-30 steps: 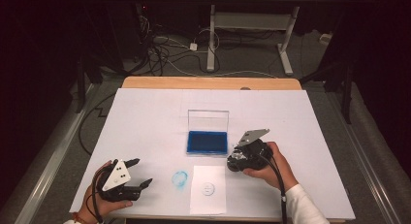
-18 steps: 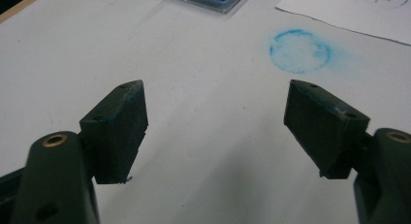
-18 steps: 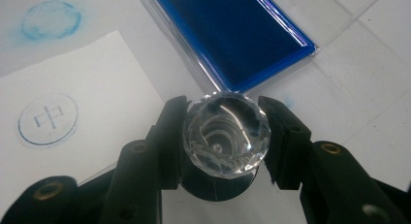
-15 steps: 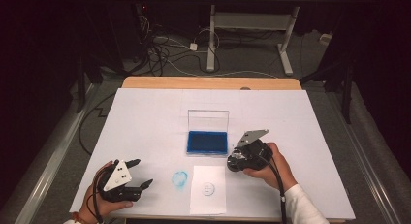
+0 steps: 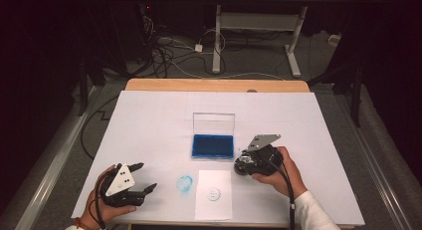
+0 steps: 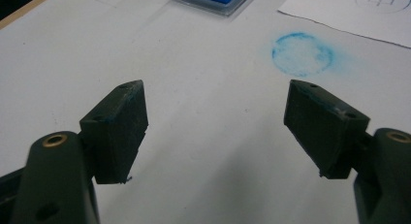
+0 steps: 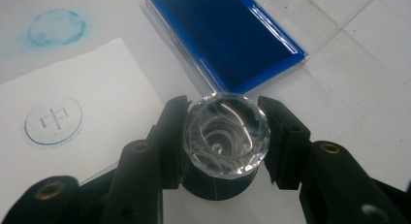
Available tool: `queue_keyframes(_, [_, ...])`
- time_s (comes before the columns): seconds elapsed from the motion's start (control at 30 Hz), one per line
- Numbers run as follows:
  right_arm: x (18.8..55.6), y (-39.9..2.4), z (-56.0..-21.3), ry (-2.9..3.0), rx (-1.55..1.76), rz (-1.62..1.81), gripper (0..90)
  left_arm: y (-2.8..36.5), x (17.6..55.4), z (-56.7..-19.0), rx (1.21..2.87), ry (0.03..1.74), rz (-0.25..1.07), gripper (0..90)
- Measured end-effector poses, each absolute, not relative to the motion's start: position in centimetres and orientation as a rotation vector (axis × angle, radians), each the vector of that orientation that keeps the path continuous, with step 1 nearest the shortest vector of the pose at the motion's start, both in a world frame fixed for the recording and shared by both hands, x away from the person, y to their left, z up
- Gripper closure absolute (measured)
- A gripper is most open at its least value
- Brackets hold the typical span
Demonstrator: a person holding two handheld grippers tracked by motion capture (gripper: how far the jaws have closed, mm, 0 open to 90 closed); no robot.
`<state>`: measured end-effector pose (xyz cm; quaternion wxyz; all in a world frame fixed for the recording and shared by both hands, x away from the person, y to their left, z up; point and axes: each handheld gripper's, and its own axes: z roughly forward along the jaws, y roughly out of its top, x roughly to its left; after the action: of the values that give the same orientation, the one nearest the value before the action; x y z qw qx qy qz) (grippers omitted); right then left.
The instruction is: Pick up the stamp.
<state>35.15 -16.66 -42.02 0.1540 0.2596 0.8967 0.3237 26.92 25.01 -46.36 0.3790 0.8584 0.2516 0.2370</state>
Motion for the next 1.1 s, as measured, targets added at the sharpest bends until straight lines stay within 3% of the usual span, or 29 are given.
queue_keyframes(0.47, [34.1,-18.3,-40.4,2.493,0.746,1.01,57.2,25.1,27.2,-46.1,2.154,0.663,0.625,26.2])
queue_keyframes(1.1, [33.4,-18.5,-39.2,2.446,0.75,1.064,57.3,25.1,27.2,-46.4,2.127,0.678,0.596,20.6])
